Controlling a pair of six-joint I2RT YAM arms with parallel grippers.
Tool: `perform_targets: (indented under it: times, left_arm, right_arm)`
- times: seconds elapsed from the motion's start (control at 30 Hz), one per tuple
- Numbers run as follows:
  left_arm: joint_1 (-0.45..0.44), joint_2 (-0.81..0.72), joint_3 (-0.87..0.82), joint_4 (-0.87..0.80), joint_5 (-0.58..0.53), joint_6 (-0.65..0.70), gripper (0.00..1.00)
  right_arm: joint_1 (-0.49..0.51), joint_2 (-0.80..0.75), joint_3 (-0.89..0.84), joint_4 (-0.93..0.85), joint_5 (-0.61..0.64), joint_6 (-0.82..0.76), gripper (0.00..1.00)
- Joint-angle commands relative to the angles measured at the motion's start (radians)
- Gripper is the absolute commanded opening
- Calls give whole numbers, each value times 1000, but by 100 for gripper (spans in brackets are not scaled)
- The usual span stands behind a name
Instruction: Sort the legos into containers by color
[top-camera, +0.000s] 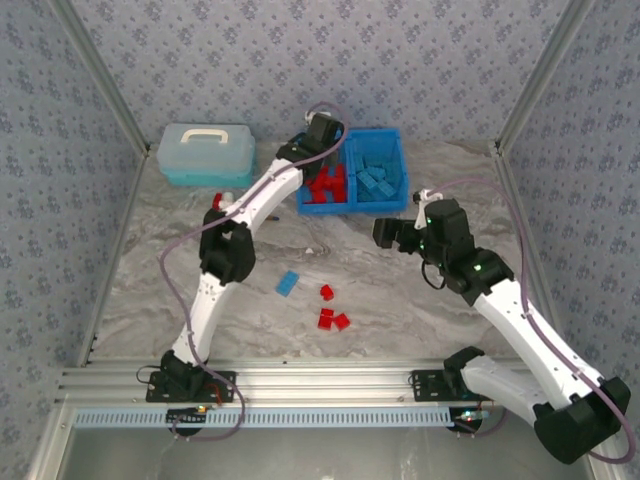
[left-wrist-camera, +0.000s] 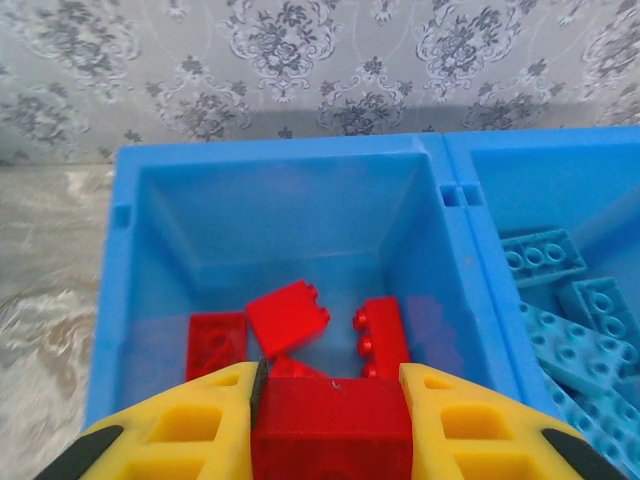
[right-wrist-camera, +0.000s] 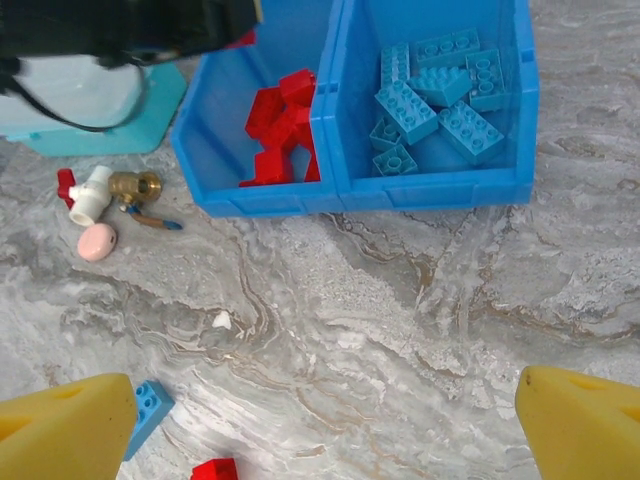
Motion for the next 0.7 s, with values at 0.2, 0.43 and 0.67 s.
perform_targets:
  times: [0.2, 0.43, 0.67]
  left_arm:
    - [32, 137, 155, 106, 100, 2, 34]
    - [29, 55, 175, 50, 153, 12, 55]
    - [-13, -240, -54, -85, 177, -22, 56]
  right_arm:
    - [-6, -58, -2, -60, 10, 13, 100]
    - [-5, -55, -7, -41, 8, 21, 100]
    - [-10, -21, 2, -16, 8, 15, 100]
